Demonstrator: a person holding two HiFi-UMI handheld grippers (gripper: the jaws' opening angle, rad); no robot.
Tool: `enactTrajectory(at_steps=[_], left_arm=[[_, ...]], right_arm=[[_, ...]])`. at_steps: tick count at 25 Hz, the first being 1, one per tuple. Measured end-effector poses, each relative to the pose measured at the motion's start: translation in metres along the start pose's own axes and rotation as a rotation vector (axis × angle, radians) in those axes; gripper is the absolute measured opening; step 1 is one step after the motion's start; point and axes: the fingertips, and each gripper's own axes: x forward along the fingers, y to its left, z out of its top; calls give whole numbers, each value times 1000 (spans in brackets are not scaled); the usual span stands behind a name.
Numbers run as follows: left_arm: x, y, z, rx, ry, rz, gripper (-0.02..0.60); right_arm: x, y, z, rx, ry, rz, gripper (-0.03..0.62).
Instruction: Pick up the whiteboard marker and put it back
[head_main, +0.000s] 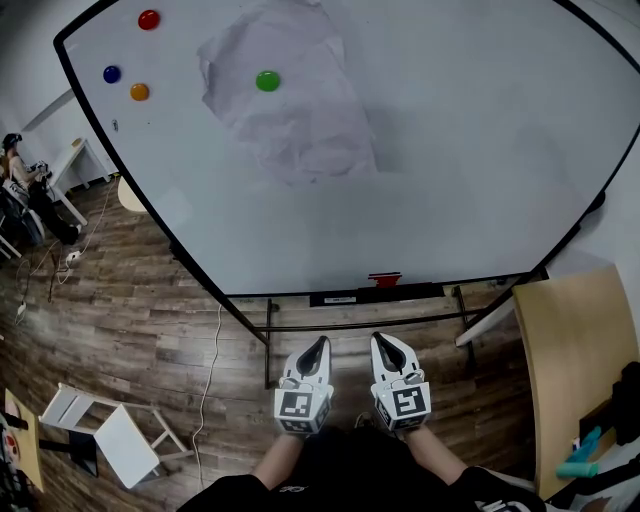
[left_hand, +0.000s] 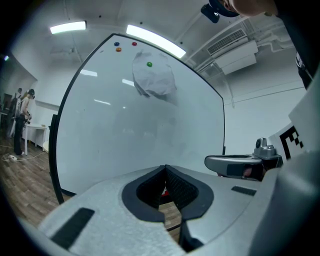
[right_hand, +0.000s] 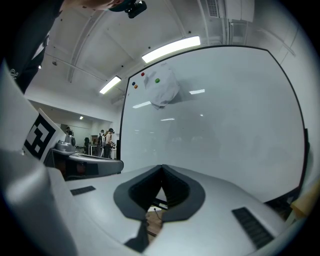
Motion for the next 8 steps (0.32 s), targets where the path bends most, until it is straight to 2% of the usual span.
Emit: enactTrajectory(at_steps=[8], left_arm=[[0, -2, 0, -16, -2, -5, 6]], right_arm=[[2, 1, -1, 1, 7, 7, 2]])
